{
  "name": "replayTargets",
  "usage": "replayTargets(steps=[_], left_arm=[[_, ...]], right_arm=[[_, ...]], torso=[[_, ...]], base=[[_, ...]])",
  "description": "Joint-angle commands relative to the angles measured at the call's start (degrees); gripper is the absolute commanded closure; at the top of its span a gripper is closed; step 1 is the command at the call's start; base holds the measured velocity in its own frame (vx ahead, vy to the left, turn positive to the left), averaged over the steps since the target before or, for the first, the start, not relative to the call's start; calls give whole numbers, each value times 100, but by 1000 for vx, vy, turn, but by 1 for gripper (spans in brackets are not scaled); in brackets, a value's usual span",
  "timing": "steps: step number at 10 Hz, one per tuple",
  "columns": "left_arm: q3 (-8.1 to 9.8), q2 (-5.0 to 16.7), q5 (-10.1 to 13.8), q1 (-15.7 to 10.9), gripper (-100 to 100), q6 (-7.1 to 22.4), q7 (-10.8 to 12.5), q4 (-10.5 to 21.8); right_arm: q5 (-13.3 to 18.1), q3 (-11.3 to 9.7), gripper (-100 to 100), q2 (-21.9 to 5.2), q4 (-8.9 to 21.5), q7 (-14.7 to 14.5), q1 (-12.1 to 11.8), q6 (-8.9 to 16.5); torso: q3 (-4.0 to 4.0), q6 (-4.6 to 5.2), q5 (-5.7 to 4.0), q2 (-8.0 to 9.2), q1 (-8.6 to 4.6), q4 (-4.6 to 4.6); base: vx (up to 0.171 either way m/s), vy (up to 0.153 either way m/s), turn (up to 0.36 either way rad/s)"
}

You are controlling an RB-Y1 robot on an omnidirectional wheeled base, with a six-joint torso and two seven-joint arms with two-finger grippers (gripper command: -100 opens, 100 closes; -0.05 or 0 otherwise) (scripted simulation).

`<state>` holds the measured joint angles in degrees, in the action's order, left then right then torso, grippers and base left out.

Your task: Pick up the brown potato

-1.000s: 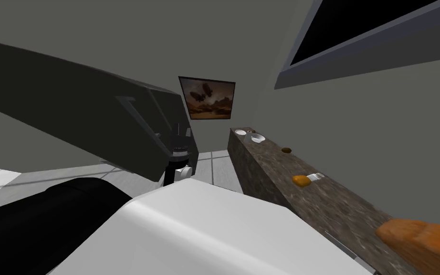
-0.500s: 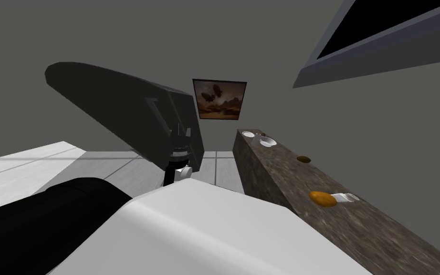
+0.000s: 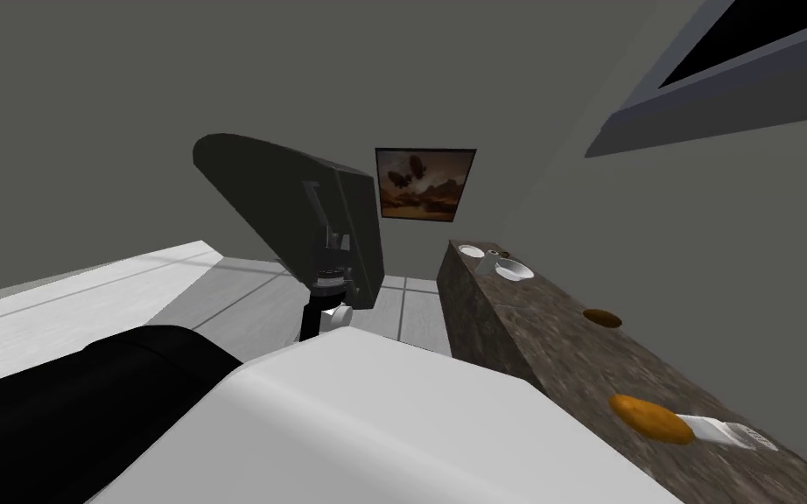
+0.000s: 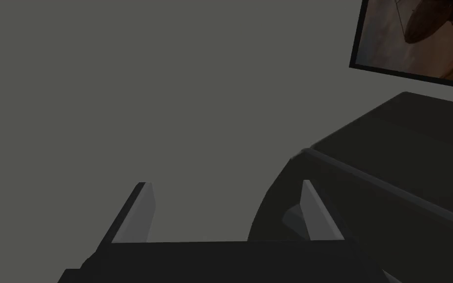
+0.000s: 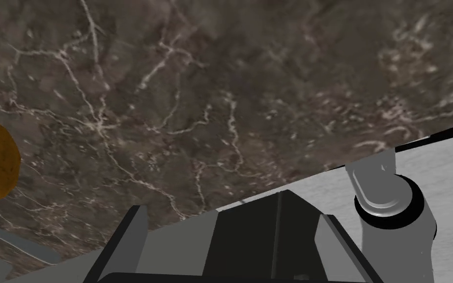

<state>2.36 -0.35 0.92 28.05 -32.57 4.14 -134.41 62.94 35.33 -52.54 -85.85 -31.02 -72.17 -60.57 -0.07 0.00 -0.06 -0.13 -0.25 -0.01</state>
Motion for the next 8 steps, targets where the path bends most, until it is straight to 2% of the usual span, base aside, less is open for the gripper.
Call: replayTargets(steps=[1,2,3,4,5,6,7,8], left_arm=[[0,0,0,0,0,0,0,0],[1,0,0,1,0,0,0,0],[0,0,0,0,0,0,0,0],[1,0,0,1,0,0,0,0],[0,0,0,0,0,0,0,0],[1,0,0,1,0,0,0,0],[0,0,0,0,0,0,0,0],[1,0,0,2,0,0,0,0]], right_arm=[[244,89,-100,-100,77,-42,-52,-71],[432,240,-100,-254,225,-136,-145,-177],[547,240,-100,-254,225,-136,-145,-177],[743,379,-100,-388,364,-223,-223,-272],[836,379,-100,-388,364,-223,-223,-272],[1051,503,-100,-503,494,-305,-284,-356],[1107,503,-100,-503,494,-305,-284,-356],[1348,611,-100,-597,613,-380,-327,-428]], torso=[[0,0,0,0,0,0],[1,8,-1,1,0,1],[0,0,-1,0,-3,0],[1,10,-1,1,-2,1],[1,1,0,1,-3,0],[1,10,-2,1,-1,1],[1,3,-2,1,-3,1],[1,12,-2,1,-3,1]], base=[[-6,-29,201],[-6,-27,374],[-6,-35,221],[-12,-34,356],[-8,-33,209],[-13,-32,342],[-12,-38,178],[-17,-34,360]])
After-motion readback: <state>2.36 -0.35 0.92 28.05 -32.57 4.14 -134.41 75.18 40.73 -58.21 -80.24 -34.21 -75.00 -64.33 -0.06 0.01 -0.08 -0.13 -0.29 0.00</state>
